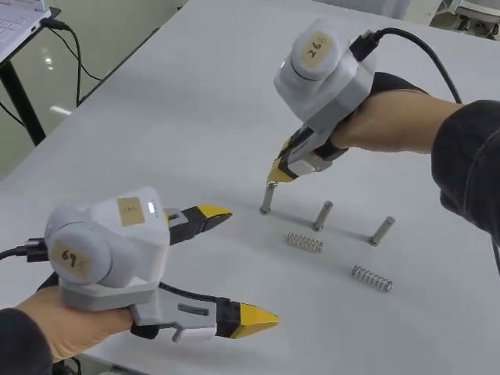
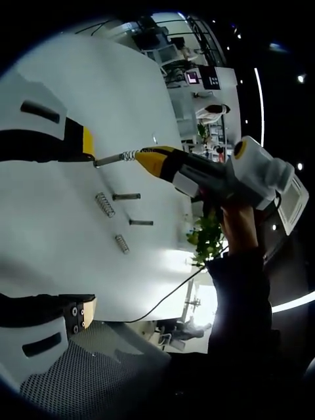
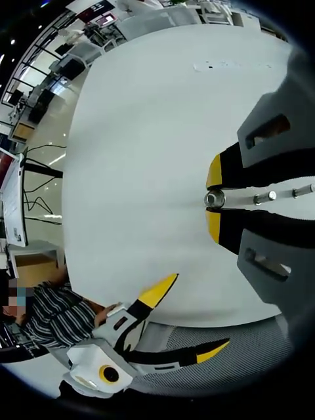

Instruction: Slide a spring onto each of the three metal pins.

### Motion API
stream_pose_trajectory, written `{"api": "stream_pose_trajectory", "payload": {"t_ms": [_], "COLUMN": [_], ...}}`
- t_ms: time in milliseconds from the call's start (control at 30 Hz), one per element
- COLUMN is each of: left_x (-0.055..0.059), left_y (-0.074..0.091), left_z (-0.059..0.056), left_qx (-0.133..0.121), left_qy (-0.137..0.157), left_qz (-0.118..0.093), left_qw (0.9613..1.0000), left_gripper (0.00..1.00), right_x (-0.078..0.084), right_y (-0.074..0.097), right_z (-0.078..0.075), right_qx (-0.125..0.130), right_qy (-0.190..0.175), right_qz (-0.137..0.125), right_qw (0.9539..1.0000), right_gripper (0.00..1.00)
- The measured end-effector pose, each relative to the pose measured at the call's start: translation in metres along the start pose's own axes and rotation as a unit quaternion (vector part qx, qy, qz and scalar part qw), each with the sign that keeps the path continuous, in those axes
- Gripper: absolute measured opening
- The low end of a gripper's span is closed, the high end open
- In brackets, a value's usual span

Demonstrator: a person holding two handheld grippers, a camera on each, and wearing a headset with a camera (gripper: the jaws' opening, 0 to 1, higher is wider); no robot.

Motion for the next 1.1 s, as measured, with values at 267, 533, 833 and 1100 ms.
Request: {"api": "stream_pose_trajectory", "payload": {"t_ms": [267,533,833,1100], "left_x": [0.001,0.002,0.002,0.001], "left_y": [0.0,0.0,0.0,0.0], "left_z": [0.0,0.001,0.002,0.002], "left_qx": [0.002,0.0,-0.001,-0.001], "left_qy": [0.002,0.003,0.003,0.003], "left_qz": [0.002,0.003,0.004,0.006], "left_qw": [1.0,1.0,1.0,1.0], "left_gripper": [0.8,0.8,0.8,0.79], "right_x": [0.001,0.002,0.005,0.005], "right_y": [-0.005,-0.015,-0.029,-0.039], "right_z": [0.0,0.001,0.004,0.006], "right_qx": [-0.002,-0.005,-0.006,-0.011], "right_qy": [-0.001,-0.007,-0.011,-0.017], "right_qz": [0.007,0.009,0.011,0.009], "right_qw": [1.0,0.9999,0.9999,0.9998], "right_gripper": [0.12,0.12,0.12,0.12]}}
Point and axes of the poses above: the centre of the closed fingertips' face, and the gripper's own axes: y roughly backward along the fingers, z roughly to its left, x roughly out of its underside, the point moved 7 cm from there along y, roughly backward along the fingers, and after that the axes turned 8 degrees about z, right-handed, at the moved point
